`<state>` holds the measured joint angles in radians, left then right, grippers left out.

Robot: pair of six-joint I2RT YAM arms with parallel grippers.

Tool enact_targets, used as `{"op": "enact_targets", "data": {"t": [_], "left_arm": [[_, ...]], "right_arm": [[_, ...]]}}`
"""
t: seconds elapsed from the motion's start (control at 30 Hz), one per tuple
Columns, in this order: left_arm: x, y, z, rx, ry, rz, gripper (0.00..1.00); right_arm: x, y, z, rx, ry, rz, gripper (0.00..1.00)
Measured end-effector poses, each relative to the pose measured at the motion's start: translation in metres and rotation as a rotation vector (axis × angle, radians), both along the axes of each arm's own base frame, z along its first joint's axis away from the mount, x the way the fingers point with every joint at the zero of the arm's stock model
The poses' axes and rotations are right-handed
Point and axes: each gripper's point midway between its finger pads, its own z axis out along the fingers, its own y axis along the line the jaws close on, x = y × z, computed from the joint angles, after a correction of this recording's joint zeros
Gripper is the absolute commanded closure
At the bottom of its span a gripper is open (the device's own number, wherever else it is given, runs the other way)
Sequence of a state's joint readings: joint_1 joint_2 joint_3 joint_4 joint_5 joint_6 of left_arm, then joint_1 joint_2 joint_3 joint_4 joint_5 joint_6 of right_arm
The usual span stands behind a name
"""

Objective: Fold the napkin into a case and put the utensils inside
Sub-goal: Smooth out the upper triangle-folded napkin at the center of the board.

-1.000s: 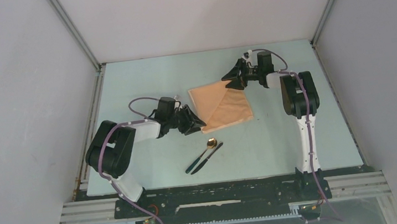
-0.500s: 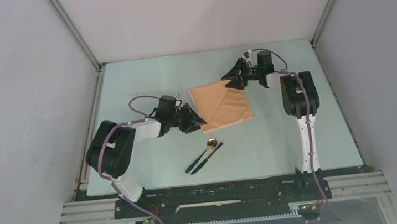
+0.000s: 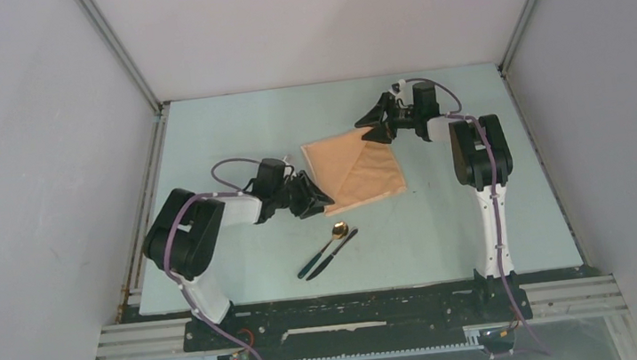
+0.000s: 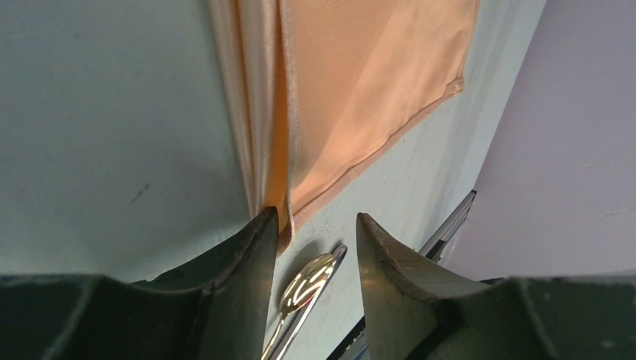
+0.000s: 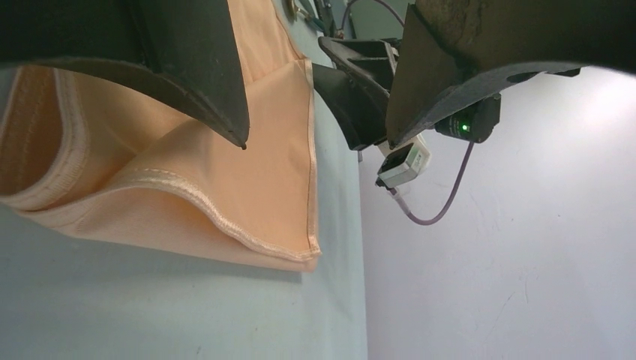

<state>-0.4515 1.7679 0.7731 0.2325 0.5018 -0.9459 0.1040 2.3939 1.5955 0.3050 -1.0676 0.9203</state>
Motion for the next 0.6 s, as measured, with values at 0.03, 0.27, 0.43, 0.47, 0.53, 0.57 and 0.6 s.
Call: {"op": "enact_targets", "data": {"t": [0.03,0.27,0.43,0.47,0.53,0.57,0.6], "left_arm": [[-0.001,0.001,-0.002,0.001,0.003,0.000,0.52],[-0.002,0.001,-0.006,0.002,0.010,0.003,0.50],[-0.003,0.008,0.004,0.049,-0.010,-0.003,0.46],[-0.002,0.009,0.009,0.055,-0.020,-0.004,0.46],[0.002,0.009,0.022,0.058,-0.050,-0.005,0.46],[0.004,0.009,0.028,0.055,-0.066,-0.004,0.46],[0.005,0.008,0.034,0.052,-0.083,-0.004,0.46]], "right_arm": [[0.000,0.001,0.000,-0.002,0.001,-0.003,0.23],[0.004,0.002,-0.001,-0.013,-0.002,-0.021,0.19],[0.007,-0.002,-0.003,-0.024,0.005,-0.035,0.16],[0.007,-0.002,-0.003,-0.028,0.004,-0.034,0.16],[0.006,-0.003,-0.005,-0.038,0.010,-0.037,0.15],[0.006,-0.005,-0.006,-0.044,0.010,-0.039,0.15],[0.006,-0.006,-0.007,-0.049,0.011,-0.042,0.15]]}}
